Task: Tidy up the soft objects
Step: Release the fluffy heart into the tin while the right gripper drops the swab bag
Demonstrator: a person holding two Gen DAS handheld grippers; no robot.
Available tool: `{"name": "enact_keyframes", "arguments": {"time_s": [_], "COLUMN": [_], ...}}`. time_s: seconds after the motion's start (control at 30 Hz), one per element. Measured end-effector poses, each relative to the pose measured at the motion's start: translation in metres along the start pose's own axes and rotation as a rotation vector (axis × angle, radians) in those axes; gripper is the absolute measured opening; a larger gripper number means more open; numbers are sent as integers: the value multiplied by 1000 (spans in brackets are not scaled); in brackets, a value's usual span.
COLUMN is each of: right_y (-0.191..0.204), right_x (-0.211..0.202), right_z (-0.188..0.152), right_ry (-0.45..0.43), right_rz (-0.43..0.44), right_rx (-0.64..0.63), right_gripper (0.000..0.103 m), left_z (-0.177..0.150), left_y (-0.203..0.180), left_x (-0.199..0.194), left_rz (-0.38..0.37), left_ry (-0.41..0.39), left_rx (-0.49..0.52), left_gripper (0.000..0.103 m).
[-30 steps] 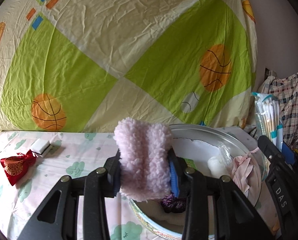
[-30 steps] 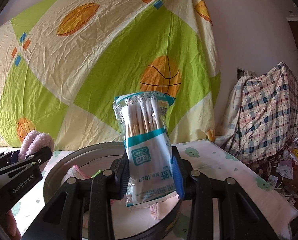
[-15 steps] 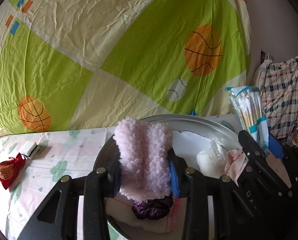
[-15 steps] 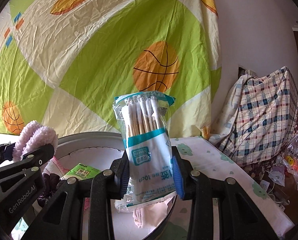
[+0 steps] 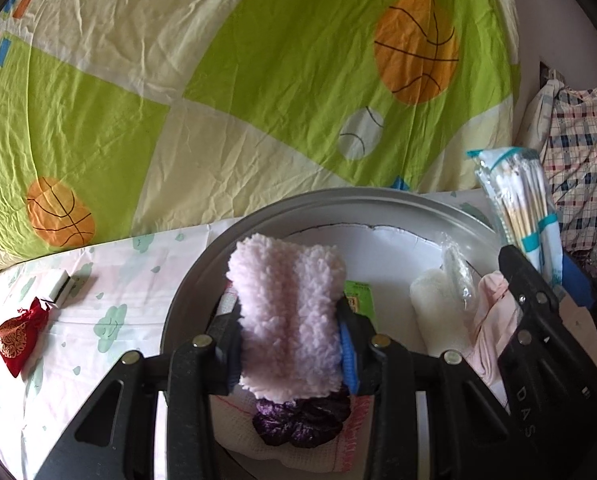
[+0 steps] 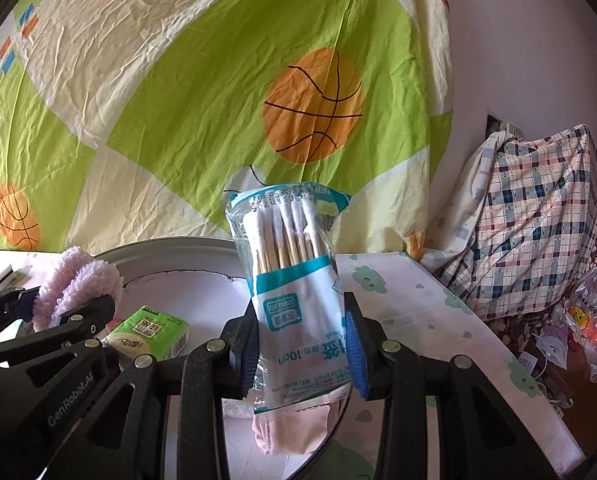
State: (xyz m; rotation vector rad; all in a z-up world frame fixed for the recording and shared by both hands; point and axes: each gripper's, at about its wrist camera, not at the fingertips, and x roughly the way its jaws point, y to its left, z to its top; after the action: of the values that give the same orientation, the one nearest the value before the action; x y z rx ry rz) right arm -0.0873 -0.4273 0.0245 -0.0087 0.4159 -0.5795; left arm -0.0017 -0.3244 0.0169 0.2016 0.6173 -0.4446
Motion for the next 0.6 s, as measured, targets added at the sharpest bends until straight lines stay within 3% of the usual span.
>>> {"name": "enact_keyframes", "arguments": {"time_s": [0.47,0.6], "right_y": [9,13], "right_x": [9,12], "right_z": [-2,-2], "right_ry": [14,30], "right_rz": [25,75], "right_rx": [-62,-80], "right_gripper": [40,45], "left_z": [-2,-2], "left_y": [2,3], "left_x": [13,13], "left_rz": [24,8], "left_ry": [36,46], "left_rx": [-2,-10], "left_gripper": [37,56]}}
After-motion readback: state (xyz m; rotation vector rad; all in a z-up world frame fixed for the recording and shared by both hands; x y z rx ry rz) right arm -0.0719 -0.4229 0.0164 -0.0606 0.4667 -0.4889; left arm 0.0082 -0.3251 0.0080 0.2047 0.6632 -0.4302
